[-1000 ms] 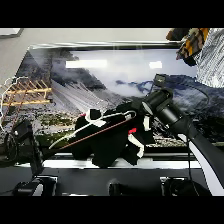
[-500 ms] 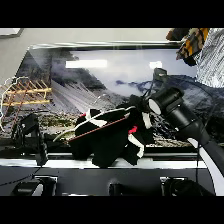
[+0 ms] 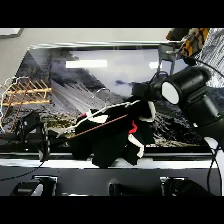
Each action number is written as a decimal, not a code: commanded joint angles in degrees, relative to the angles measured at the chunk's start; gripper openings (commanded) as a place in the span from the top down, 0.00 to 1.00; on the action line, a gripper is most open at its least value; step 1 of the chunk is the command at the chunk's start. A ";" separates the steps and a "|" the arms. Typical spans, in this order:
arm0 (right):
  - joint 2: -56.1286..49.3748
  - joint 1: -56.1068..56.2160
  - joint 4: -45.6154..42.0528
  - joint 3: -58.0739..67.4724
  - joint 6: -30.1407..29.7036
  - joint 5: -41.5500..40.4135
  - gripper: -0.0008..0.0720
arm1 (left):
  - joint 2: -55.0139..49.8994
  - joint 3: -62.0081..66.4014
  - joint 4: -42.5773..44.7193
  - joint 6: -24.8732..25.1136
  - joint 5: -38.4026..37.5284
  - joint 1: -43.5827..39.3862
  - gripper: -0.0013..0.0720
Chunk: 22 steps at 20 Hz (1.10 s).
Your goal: Fold the clothes and pants, and hang the long-sleeved shirts on hangers.
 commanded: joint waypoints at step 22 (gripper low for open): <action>5.09 0.02 19.56 5.90 -6.36 6.32 0.92 | -14.56 0.20 -6.14 5.20 15.08 -13.46 0.93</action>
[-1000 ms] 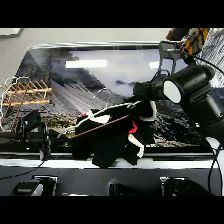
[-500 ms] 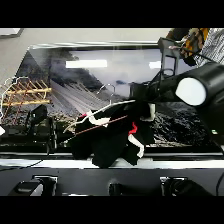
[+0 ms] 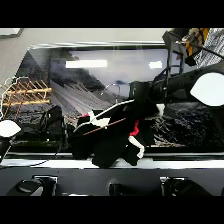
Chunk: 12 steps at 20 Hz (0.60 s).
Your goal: Fold the clothes and pants, and hang the long-sleeved shirts on hangers.
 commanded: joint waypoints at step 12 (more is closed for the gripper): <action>2.14 0.04 -3.48 0.24 -0.66 1.79 0.92 | -4.59 1.77 3.87 -4.96 1.75 -1.31 0.93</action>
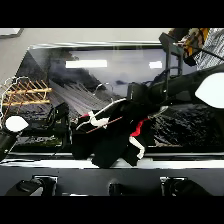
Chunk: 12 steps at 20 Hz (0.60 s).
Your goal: Fold the clothes and pants, and hang the long-sleeved shirts on hangers.
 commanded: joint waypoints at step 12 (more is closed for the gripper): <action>-1.86 -0.04 1.44 0.11 -2.80 -7.45 0.92 | -0.22 9.29 12.24 -12.81 -2.40 -2.19 0.93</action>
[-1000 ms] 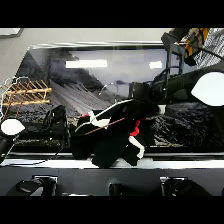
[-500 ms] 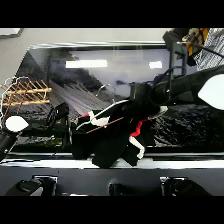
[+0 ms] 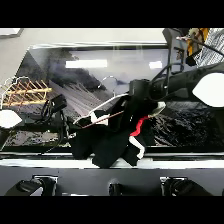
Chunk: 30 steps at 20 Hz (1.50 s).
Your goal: Fold the clothes and pants, and hang the long-sleeved shirts on hangers.
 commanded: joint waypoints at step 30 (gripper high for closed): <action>-4.81 0.11 6.95 0.04 -1.20 -5.62 0.92 | -3.82 12.81 20.61 -22.49 -6.82 -10.45 0.93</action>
